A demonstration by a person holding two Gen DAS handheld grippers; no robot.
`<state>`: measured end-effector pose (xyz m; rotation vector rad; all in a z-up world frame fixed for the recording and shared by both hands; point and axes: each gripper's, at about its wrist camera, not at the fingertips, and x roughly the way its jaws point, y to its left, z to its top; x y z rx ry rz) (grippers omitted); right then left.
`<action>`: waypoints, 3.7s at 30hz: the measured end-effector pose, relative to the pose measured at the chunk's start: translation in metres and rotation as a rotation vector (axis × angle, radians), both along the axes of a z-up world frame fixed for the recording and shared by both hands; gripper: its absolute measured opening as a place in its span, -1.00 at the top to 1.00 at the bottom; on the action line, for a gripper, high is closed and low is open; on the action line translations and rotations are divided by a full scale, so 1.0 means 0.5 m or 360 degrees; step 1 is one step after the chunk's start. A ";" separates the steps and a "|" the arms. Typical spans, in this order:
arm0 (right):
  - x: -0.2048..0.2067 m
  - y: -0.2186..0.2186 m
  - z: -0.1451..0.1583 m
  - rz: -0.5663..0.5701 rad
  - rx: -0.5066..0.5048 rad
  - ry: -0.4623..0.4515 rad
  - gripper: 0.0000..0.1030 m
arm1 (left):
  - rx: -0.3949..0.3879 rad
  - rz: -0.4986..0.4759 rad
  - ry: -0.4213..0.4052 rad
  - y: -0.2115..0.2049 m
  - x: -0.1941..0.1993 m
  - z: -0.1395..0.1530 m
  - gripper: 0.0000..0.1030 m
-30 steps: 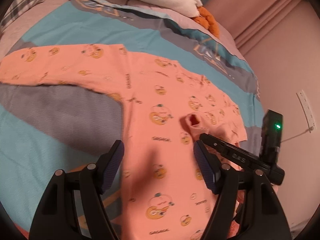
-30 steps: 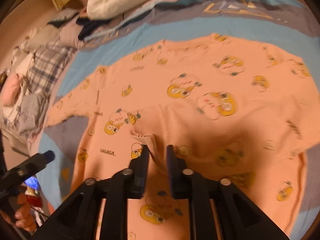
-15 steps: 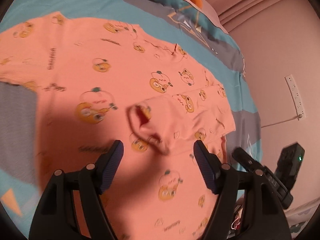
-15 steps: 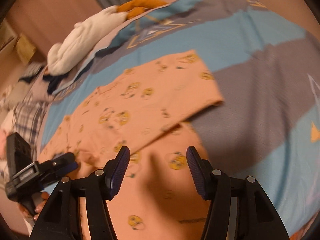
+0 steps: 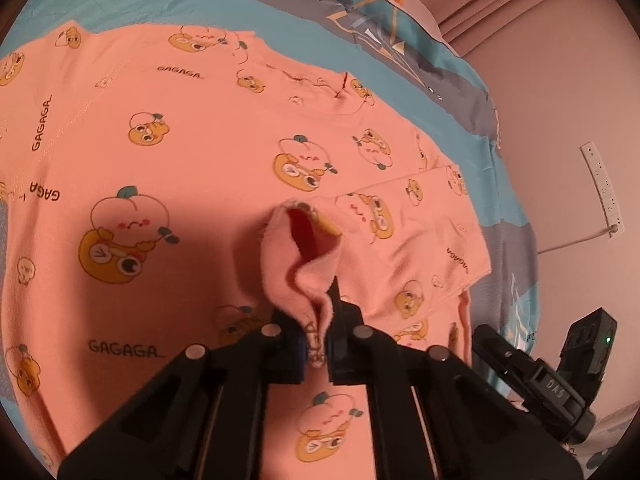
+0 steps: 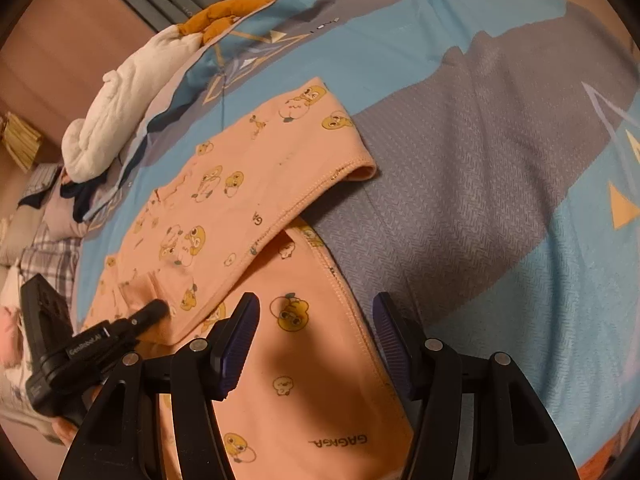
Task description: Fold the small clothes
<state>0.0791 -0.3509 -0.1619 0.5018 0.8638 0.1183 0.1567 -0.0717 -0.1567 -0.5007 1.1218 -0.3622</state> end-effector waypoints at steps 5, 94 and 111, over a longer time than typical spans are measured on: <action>0.002 0.002 -0.006 0.0005 -0.0020 0.0008 -0.13 | 0.0016 0.0001 -0.0123 -0.017 0.002 0.058 0.90; 0.013 0.026 -0.009 0.0000 -0.0166 0.0046 -0.13 | 0.0376 0.0582 0.0098 0.322 0.003 0.030 0.80; 0.017 0.038 -0.006 0.0000 -0.0250 0.0056 -0.13 | 0.0393 0.0567 0.0091 0.322 0.000 -0.009 0.69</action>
